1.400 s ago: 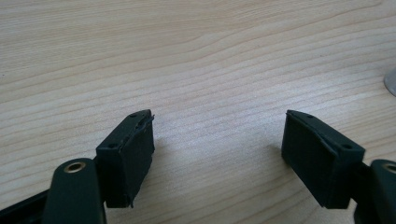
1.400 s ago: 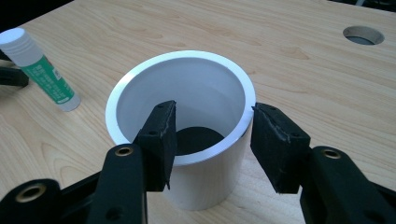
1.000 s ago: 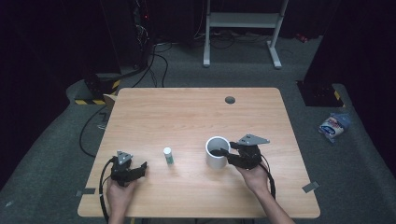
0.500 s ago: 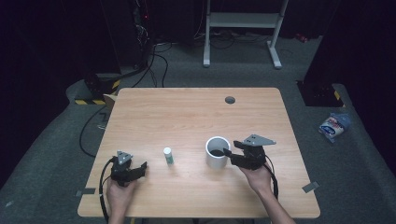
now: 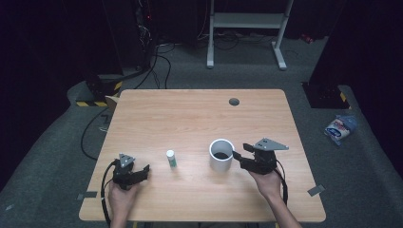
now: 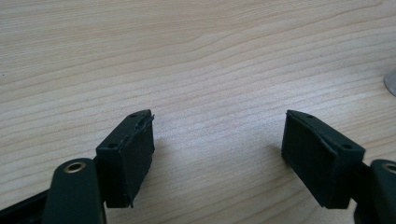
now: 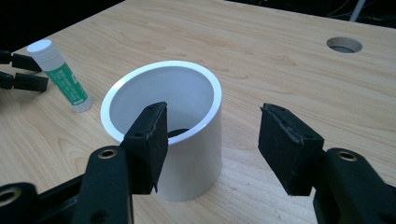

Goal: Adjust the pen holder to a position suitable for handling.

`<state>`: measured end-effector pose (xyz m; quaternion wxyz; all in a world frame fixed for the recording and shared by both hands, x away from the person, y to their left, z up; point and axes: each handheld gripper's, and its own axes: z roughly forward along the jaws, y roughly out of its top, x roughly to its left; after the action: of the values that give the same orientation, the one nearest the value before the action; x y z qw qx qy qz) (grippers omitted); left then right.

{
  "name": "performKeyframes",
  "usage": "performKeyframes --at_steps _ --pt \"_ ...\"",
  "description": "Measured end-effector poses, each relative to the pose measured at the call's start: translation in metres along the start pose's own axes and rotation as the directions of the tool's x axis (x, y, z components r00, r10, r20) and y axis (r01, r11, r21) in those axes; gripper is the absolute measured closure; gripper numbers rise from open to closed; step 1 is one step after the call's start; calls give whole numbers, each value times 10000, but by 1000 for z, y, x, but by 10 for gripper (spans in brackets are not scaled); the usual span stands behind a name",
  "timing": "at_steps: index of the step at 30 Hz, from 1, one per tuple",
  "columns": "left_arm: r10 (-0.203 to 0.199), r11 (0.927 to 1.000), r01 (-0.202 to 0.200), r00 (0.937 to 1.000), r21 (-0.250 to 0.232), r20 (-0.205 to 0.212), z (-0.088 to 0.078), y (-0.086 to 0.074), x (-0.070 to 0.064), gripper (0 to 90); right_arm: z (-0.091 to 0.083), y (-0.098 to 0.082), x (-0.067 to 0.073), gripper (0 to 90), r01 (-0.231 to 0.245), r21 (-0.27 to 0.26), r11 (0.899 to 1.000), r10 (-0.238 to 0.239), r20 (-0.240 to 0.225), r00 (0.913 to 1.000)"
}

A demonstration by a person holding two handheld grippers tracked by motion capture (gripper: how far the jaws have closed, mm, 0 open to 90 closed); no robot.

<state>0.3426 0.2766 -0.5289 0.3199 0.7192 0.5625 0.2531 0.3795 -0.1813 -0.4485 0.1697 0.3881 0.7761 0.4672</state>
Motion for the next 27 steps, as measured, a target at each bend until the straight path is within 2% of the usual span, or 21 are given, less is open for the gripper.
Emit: performKeyframes --at_steps 7,17,27 --pt "1 10000 -1 10000 1 0 0 0 0 254 -4 -5 -4 424 -220 -75 9997 220 72 9997" --pt "6 10000 -6 10000 13 4 0 0 0 254 -15 -11 -10 427 -320 -300 9990 328 249 9992" --pt "5 10000 -5 10000 18 6 0 0 0 254 -19 -16 -13 427 -446 -334 9984 458 357 9983"
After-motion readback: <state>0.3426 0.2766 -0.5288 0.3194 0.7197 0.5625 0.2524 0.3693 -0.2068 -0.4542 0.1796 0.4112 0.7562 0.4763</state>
